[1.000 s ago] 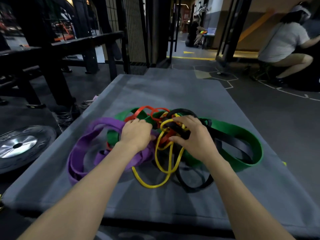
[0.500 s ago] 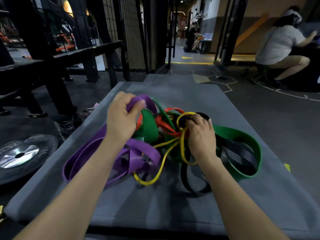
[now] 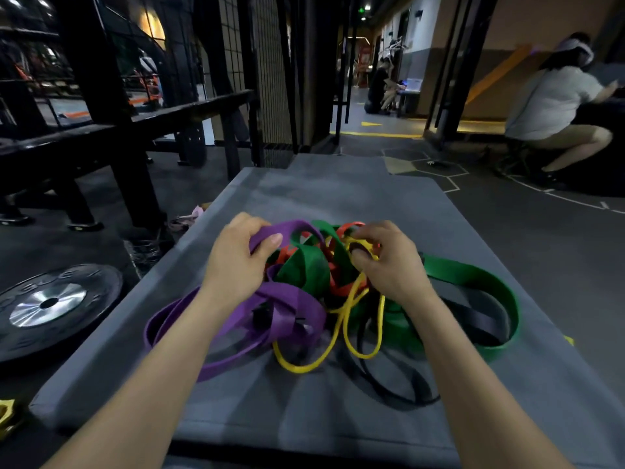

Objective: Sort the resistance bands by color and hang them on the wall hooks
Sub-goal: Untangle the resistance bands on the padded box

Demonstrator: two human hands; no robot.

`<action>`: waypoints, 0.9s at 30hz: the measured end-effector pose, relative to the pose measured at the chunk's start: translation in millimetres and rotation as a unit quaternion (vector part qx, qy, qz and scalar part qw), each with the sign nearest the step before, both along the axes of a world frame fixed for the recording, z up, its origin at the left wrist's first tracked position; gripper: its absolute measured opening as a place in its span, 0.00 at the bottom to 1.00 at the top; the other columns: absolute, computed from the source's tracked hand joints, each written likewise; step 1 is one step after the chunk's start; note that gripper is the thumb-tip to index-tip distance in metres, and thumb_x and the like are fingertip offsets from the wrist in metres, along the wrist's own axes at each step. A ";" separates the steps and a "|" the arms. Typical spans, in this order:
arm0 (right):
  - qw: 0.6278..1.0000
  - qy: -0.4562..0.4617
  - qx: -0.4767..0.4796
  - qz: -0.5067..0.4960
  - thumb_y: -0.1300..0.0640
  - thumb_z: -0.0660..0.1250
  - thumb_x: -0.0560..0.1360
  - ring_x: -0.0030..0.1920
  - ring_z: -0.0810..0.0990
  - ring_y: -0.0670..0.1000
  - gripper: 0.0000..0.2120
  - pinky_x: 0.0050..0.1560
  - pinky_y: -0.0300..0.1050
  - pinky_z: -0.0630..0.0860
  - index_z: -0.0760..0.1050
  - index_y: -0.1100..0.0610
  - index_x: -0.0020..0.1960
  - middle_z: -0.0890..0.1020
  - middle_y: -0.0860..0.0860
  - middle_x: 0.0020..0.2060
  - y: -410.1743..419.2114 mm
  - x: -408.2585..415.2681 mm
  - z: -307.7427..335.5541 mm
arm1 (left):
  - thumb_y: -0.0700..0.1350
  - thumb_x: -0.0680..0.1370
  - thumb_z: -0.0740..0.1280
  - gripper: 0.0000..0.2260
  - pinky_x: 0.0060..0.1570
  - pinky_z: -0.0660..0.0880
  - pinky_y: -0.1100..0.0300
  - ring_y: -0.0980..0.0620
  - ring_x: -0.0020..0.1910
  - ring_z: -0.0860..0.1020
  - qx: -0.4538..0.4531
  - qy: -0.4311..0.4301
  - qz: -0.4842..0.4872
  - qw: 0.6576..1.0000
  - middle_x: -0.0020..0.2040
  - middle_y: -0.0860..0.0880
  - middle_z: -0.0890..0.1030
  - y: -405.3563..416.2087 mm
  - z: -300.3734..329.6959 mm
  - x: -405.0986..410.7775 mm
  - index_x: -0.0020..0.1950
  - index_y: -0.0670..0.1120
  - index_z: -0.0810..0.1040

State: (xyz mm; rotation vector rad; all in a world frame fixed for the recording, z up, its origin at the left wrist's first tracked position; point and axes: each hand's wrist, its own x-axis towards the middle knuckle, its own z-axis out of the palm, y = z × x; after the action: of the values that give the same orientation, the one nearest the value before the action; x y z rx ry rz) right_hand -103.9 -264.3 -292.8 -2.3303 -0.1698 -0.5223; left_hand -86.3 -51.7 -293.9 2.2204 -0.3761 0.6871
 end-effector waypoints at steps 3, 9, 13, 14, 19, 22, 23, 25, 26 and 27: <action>0.999 0.003 0.014 0.032 0.61 0.69 0.73 0.52 0.80 0.52 0.14 0.55 0.39 0.73 0.77 0.60 0.58 0.82 0.54 0.50 22.8 4.6 -2.7 | 0.41 0.76 0.67 0.02 0.43 0.66 0.73 0.63 0.41 0.72 -0.043 -0.023 -0.058 0.997 0.39 0.55 0.72 -1.9 5.8 -8.0 0.45 0.43 0.77; 0.999 0.022 -0.042 0.014 0.56 0.67 0.73 0.47 0.81 0.55 0.11 0.47 0.48 0.77 0.77 0.54 0.54 0.83 0.52 0.44 39.4 22.5 -26.1 | 0.43 0.74 0.65 0.11 0.43 0.68 0.73 0.65 0.38 0.73 -0.193 -0.063 -0.183 0.962 0.36 0.60 0.76 1.3 26.8 -23.7 0.40 0.61 0.76; 0.995 0.016 -0.095 -0.029 0.52 0.65 0.75 0.52 0.79 0.57 0.14 0.49 0.49 0.76 0.77 0.50 0.60 0.80 0.54 0.50 46.4 28.6 -28.8 | 0.49 0.72 0.67 0.05 0.49 0.73 0.59 0.59 0.39 0.76 -0.331 0.010 -0.221 0.917 0.36 0.59 0.80 8.6 24.1 -18.1 0.40 0.60 0.81; 0.994 0.009 -0.100 -0.036 0.53 0.64 0.76 0.52 0.78 0.57 0.14 0.48 0.50 0.76 0.77 0.50 0.61 0.80 0.55 0.50 48.2 30.3 -29.7 | 0.48 0.72 0.67 0.06 0.51 0.73 0.56 0.57 0.40 0.77 -0.348 0.032 -0.218 0.911 0.36 0.58 0.81 9.1 20.4 -16.9 0.40 0.59 0.81; 0.996 0.013 -0.084 -0.043 0.56 0.60 0.77 0.48 0.79 0.61 0.10 0.39 0.51 0.75 0.79 0.53 0.52 0.82 0.56 0.45 52.4 27.7 -36.3 | 0.43 0.75 0.66 0.09 0.47 0.73 0.65 0.62 0.38 0.76 -0.303 0.052 -0.200 0.930 0.35 0.60 0.80 8.7 13.2 -17.9 0.40 0.56 0.79; 0.996 -0.008 0.031 -0.086 0.58 0.61 0.77 0.45 0.80 0.61 0.07 0.41 0.50 0.73 0.77 0.57 0.47 0.82 0.58 0.42 48.5 26.2 -27.0 | 0.42 0.77 0.66 0.07 0.44 0.71 0.68 0.63 0.39 0.76 -0.239 0.062 -0.079 0.966 0.38 0.58 0.79 15.7 7.6 -13.3 0.43 0.54 0.76; 0.994 -0.024 0.060 -0.093 0.60 0.61 0.77 0.45 0.79 0.60 0.06 0.42 0.49 0.72 0.77 0.58 0.47 0.82 0.58 0.43 46.5 25.4 -21.5 | 0.44 0.77 0.66 0.04 0.46 0.71 0.64 0.58 0.43 0.77 -0.203 0.072 -0.020 0.976 0.42 0.55 0.79 20.0 3.6 -10.4 0.44 0.53 0.76; 0.992 -0.031 0.077 -0.092 0.62 0.59 0.77 0.43 0.77 0.57 0.05 0.40 0.46 0.69 0.73 0.59 0.47 0.80 0.57 0.42 43.2 23.8 -13.4 | 0.47 0.76 0.66 0.05 0.52 0.72 0.54 0.48 0.51 0.77 -0.069 0.104 0.087 0.988 0.50 0.48 0.79 27.7 -4.6 -6.0 0.50 0.49 0.78; 0.992 -0.028 0.084 -0.088 0.61 0.59 0.78 0.42 0.76 0.56 0.04 0.41 0.44 0.69 0.71 0.59 0.46 0.79 0.57 0.42 42.1 23.1 -11.6 | 0.48 0.76 0.66 0.08 0.55 0.72 0.51 0.45 0.55 0.76 0.014 0.125 0.110 0.986 0.54 0.47 0.79 29.9 -8.2 -5.5 0.54 0.49 0.77; 0.991 -0.025 0.101 -0.083 0.61 0.58 0.78 0.43 0.77 0.56 0.03 0.43 0.46 0.72 0.70 0.58 0.46 0.79 0.58 0.42 40.5 23.9 -11.9 | 0.50 0.76 0.66 0.11 0.57 0.71 0.51 0.44 0.58 0.75 0.080 0.145 0.110 0.980 0.57 0.48 0.78 30.6 -10.1 -6.8 0.56 0.50 0.76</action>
State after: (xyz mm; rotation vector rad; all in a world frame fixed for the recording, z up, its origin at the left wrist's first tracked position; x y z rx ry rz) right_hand -80.0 -223.8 -304.8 -2.1441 0.0527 -0.6496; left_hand -93.2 -21.1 -304.1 2.4970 -0.0392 0.4465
